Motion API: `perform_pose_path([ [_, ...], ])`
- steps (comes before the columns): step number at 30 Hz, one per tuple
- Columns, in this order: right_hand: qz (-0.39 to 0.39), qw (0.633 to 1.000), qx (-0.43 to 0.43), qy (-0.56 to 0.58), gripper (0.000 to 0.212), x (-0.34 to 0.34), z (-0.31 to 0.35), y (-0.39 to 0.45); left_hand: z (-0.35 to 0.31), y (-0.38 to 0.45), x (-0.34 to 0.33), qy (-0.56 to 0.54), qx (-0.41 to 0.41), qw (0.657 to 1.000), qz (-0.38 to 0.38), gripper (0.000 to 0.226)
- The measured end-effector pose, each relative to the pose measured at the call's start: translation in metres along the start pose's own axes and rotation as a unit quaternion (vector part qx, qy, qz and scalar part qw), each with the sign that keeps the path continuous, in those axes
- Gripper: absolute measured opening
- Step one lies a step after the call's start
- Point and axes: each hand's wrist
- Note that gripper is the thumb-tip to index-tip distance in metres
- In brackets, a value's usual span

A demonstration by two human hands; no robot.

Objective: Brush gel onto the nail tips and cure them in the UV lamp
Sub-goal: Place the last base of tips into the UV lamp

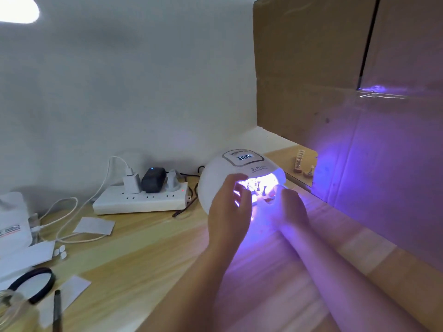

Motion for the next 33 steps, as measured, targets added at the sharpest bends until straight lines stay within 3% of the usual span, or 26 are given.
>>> perform_pose_path([
  [4, 0.025, 1.000, -0.007, -0.001, 0.029, 0.006, 0.005, -0.002, 0.015, -0.010, -0.006, -0.012, 0.103, 0.992, 0.072, 0.026],
  [7, 0.025, 1.000, 0.009, 0.007, 0.035, 0.017, 0.005, -0.008, 0.020, -0.006, -0.004, -0.023, 0.146, 0.986, 0.076, 0.021],
  [11, 0.013, 0.997, 0.055, 0.046, 0.032, 0.043, -0.007, -0.023, 0.020, -0.007, -0.003, -0.008, 0.129, 0.986, 0.102, 0.025],
  [18, -0.014, 0.999, 0.023, 0.044, 0.028, 0.087, -0.047, -0.046, 0.022, -0.007, -0.003, -0.007, 0.125, 0.986, 0.109, 0.025],
  [25, -0.072, 0.997, 0.005, 0.025, 0.027, 0.072, -0.060, -0.022, 0.021, -0.008, -0.002, -0.013, 0.121, 0.986, 0.112, 0.025],
  [33, -0.040, 0.993, -0.057, -0.100, 0.033, 0.047, -0.051, 0.008, 0.021, -0.007, -0.003, -0.024, 0.127, 0.985, 0.113, 0.027],
])
Point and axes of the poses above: each hand's wrist, its own y-axis towards the middle knuckle, its own x-axis out of the back of the hand, z = x × y, and after that the axes turned 13 degrees about y, right-handed
